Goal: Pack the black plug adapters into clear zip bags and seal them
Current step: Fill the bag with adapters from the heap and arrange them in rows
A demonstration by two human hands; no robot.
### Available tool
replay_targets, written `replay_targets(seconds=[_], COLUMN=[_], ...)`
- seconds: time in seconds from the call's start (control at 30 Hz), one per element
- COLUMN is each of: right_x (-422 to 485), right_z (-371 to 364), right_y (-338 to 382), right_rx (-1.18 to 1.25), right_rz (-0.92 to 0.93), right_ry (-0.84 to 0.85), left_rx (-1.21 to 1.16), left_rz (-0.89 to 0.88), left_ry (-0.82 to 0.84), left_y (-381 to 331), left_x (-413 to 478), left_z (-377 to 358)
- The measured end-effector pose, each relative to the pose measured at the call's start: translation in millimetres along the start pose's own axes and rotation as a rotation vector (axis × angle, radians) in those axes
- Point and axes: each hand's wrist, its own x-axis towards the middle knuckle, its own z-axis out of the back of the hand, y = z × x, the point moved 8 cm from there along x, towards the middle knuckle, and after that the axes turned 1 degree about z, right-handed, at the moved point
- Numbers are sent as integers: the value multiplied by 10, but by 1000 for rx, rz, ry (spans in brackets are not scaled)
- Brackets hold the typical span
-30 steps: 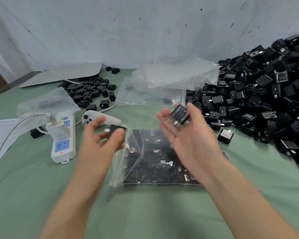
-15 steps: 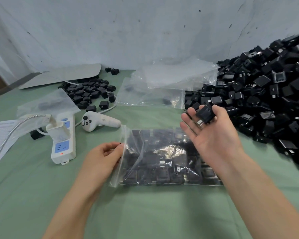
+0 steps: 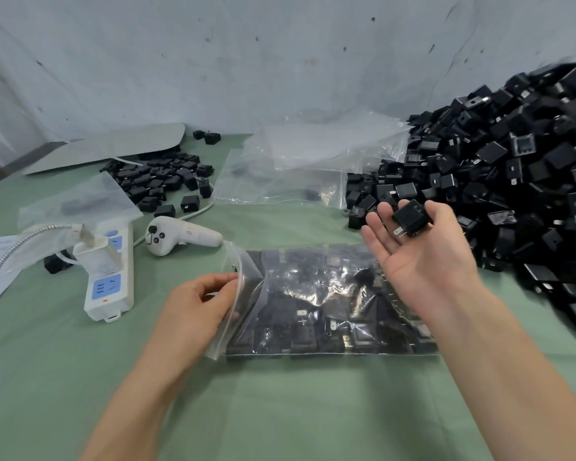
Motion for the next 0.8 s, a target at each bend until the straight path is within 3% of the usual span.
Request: replay_targets(seconds=[0.13,0.23,0.33,0.47,0.8], right_x=[1,6,10,0,-18], right_z=[15,17,20,26,42], right_y=[-5,0,-3,-28,-26], right_rx=[-5,-4,2,2,18], right_rz=[0,-2,-7,-21,-28], right_ry=[-8,-15,-26,-37,-45], left_rx=[-86,90,138,-58,-476], left_rz=[44,-56,-147,-109,152], left_ry=[52,111,10,-53,78], left_y=[-19,-104,-170,-136,9], left_x=[-5,-63,-59,16,39], left_z=[8,-76,-35,98,0])
